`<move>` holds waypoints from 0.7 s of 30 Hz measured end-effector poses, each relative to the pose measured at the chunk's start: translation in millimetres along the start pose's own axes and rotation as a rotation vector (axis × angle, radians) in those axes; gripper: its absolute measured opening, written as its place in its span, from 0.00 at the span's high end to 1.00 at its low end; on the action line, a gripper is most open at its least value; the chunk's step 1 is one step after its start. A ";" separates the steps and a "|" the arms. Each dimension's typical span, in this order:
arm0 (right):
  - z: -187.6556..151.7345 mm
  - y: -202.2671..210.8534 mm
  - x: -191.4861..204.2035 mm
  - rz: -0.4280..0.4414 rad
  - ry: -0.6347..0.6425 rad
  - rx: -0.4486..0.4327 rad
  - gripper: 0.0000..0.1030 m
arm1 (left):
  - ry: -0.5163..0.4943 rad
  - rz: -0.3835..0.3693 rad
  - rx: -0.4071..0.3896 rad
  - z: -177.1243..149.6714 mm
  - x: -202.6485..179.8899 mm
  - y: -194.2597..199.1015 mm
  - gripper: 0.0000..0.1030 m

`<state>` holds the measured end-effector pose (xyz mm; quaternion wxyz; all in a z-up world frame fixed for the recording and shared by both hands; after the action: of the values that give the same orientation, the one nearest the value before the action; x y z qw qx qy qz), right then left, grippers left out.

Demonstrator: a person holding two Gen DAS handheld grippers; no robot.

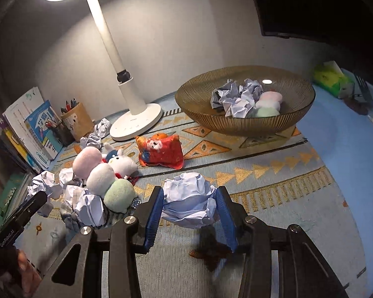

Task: Organize objects
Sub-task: 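Carry both paper balls to the glass bowl and open both grippers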

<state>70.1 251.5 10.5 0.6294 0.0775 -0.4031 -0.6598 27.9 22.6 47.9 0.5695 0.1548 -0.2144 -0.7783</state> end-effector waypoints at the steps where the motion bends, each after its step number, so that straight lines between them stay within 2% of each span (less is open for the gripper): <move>1: 4.8 5.7 0.4 0.013 0.001 -0.013 0.59 | -0.009 -0.016 -0.006 8.7 -6.8 1.3 0.54; 5: 28.3 29.9 0.6 0.036 0.015 -0.072 0.59 | -0.047 -0.097 -0.028 47.9 -37.8 0.6 0.54; 8: 55.0 50.4 -1.7 0.049 0.020 -0.138 0.59 | -0.069 -0.127 -0.058 83.7 -62.9 -7.2 0.54; 14: 128.2 81.3 -14.4 0.064 -0.042 -0.294 0.59 | -0.103 -0.169 -0.065 149.9 -114.4 -57.5 0.54; 17: 159.9 78.0 -31.1 0.008 -0.099 -0.360 0.59 | -0.078 -0.194 -0.033 166.8 -130.5 -96.5 0.54; 21: 184.3 47.6 -58.4 -0.045 -0.173 -0.348 0.59 | -0.109 -0.142 0.003 170.9 -147.7 -142.5 0.52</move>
<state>5.7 389.3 139.0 0.5813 -0.0804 -0.3336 -0.7378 -127.0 227.2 121.8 0.5001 0.1280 -0.2347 -0.8237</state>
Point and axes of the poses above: each gripper's, at about its wrist camera, not at the fingertips, and y roughly against the way its jaws point, x to its left, z to its top, the point moved 6 cm from there along -y, roughly the way its jaws point, and after that the axes turned 13 degrees about -y, right-handed, at the moved point
